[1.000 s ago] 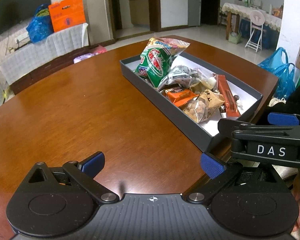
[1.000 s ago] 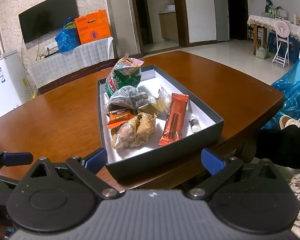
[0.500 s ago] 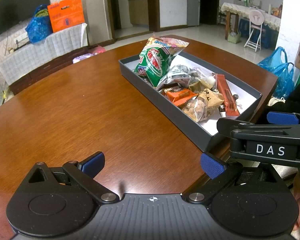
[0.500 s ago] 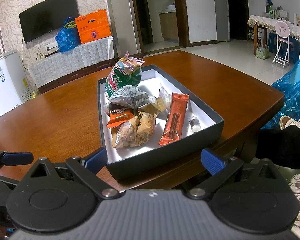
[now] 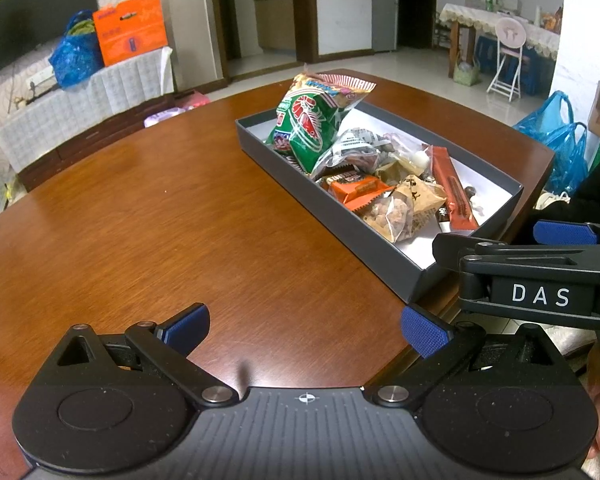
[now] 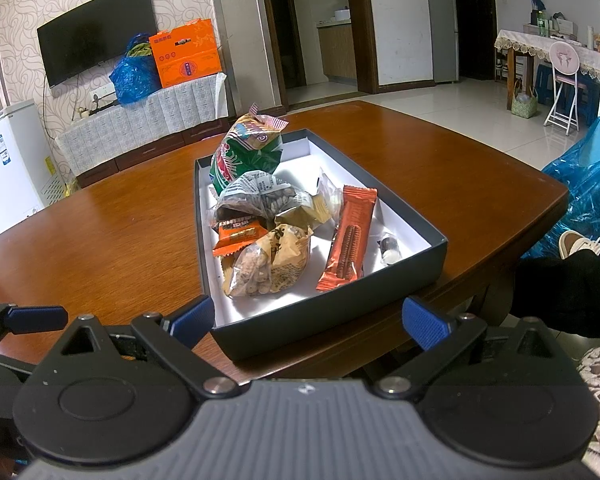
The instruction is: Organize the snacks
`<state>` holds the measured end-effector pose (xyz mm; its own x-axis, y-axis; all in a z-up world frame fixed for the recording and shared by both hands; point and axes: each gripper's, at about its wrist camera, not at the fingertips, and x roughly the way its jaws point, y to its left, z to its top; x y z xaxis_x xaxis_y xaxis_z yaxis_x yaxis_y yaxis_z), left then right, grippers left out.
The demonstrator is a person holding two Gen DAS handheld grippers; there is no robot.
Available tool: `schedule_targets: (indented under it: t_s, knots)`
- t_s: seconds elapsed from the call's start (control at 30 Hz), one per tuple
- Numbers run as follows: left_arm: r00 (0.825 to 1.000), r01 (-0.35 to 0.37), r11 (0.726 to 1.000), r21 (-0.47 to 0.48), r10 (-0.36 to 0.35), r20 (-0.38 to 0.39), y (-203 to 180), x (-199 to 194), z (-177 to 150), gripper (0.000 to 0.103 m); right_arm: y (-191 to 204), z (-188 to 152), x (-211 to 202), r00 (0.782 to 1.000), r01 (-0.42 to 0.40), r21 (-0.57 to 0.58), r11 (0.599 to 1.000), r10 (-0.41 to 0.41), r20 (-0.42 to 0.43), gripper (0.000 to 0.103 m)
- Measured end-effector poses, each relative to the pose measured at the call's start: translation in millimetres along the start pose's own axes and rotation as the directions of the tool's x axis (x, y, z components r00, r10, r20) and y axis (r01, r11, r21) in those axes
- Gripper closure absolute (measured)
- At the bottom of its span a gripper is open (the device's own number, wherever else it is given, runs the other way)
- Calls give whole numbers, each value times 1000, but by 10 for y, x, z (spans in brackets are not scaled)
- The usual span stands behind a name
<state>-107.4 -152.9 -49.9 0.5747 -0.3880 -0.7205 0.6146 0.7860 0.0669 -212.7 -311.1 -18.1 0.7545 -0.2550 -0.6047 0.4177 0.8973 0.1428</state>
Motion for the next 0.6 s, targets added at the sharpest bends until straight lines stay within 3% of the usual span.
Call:
schedule_targets:
  t_s: [0.27, 0.6]
  knots:
    - [1000, 1, 1000, 5, -1, 3, 0, 0, -5, 0, 1, 1, 5, 1000, 0, 0, 1000, 0, -1, 1]
    - [997, -1, 999, 46, -2, 71, -21, -65, -11, 0, -2, 0, 15, 1000, 1, 0, 1000, -1, -2, 1]
